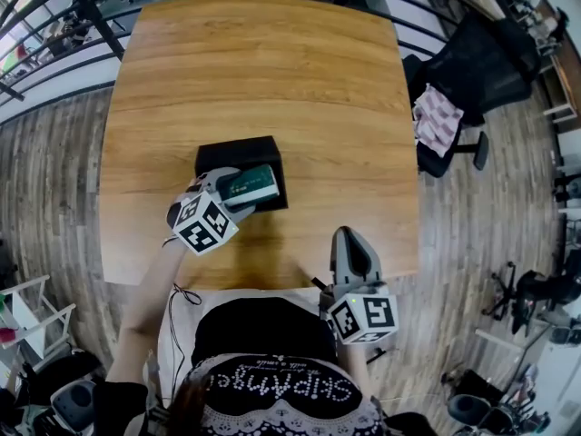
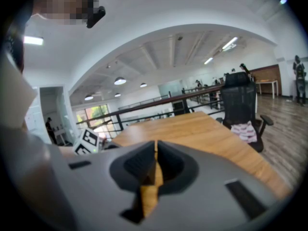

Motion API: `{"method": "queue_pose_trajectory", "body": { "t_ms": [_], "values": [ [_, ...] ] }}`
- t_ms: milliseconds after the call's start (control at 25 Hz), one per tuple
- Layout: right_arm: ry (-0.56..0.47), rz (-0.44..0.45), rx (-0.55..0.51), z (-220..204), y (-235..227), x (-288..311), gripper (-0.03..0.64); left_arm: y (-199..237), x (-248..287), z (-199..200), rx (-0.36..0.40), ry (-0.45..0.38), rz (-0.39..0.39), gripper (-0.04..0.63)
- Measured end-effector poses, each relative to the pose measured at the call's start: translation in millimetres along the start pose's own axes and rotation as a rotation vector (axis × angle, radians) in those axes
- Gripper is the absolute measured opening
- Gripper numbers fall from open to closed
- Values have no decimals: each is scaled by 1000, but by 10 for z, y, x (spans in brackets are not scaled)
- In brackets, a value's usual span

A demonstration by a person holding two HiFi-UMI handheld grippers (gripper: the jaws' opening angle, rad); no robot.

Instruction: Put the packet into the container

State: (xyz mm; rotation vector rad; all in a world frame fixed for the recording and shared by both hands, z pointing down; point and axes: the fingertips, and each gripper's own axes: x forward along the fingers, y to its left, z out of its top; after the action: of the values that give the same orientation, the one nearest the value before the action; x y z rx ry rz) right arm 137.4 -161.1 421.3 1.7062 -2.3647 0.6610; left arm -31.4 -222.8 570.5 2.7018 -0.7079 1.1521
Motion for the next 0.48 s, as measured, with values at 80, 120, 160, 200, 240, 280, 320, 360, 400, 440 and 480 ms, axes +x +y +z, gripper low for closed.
{"method": "queue_pose_trajectory", "body": {
  "t_ms": [80, 120, 160, 200, 240, 280, 320, 360, 400, 440, 480],
  "values": [
    [0, 0, -1, 0, -1, 3, 38, 11, 28, -23, -12, 5, -2, 342],
    [0, 0, -1, -2, -3, 1, 38, 16, 43, -32, -19, 7, -2, 343],
    [1, 0, -1, -3, -6, -1, 38, 20, 60, -37, -25, 10, -2, 344],
    [1, 1, -2, -4, -10, -1, 38, 21, 79, -38, -28, 15, -4, 344],
    [2, 1, -2, -4, -15, 0, 38, 20, 101, -35, -29, 23, -8, 342],
    [2, 2, -3, -3, -19, 3, 38, 19, 124, -30, -28, 33, -14, 342],
    [3, 3, -3, -3, -19, 7, 38, 16, 145, -29, -27, 45, -23, 344],
    [3, 5, -3, -3, -15, 10, 39, 13, 165, -31, -27, 58, -35, 344],
    [2, 8, -4, -5, -8, 13, 38, 9, 184, -37, -27, 70, -47, 344],
    [2, 10, -3, -9, 1, 14, 38, 3, 205, -43, -26, 81, -56, 344],
    [1, 12, -3, -15, 10, 11, 39, -2, 227, -48, -26, 90, -61, 344]
  ]
}}
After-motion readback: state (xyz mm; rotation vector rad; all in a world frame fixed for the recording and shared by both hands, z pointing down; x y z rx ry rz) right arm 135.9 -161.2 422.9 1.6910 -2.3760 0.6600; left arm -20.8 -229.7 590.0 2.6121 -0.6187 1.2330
